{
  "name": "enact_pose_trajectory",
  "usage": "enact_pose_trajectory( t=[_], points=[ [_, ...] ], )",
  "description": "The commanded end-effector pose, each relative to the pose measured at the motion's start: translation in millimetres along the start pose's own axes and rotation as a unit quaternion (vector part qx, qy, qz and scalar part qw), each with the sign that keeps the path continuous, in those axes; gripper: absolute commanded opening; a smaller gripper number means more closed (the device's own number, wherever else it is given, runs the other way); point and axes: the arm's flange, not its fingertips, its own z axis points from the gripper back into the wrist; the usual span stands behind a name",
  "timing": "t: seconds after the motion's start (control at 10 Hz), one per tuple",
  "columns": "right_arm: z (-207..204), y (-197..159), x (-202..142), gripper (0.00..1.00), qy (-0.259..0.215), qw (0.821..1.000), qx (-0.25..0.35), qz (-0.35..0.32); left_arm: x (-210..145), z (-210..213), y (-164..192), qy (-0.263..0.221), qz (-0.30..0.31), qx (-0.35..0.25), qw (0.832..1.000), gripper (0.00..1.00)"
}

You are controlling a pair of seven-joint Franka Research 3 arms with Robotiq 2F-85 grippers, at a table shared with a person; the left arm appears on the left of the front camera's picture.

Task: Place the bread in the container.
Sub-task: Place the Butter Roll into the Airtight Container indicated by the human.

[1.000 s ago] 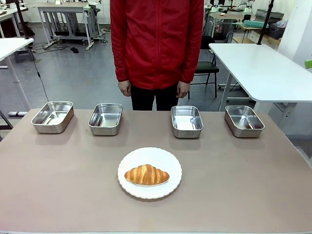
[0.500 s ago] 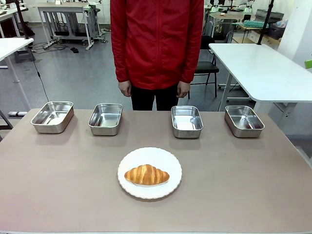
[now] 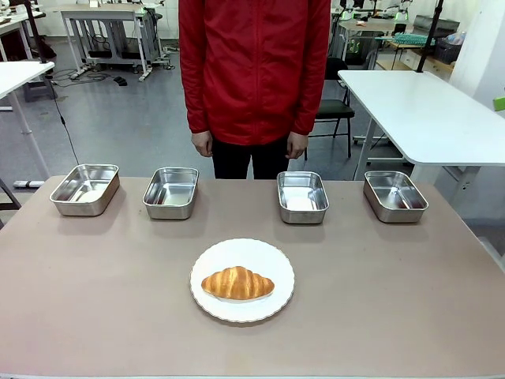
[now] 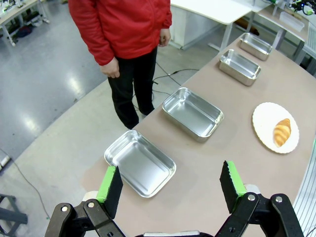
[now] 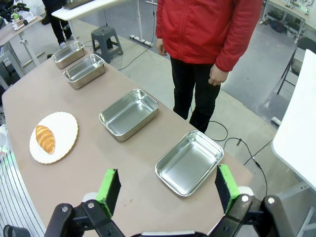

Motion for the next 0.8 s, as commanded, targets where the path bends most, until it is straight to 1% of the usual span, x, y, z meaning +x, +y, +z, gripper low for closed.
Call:
enact_pose_trajectory(
  t=[0.0,0.7],
  points=[
    [-0.5,-0.3,0.7,1.00,-0.006,1.000,0.002,0.001,-0.1,1.2,-0.7,-0.001,0.000,0.001,1.000,1.00],
    [-0.5,-0.3,0.7,1.00,-0.006,1.000,0.002,0.001,-0.1,1.2,-0.7,-0.001,0.000,0.001,1.000,1.00]
  ],
)
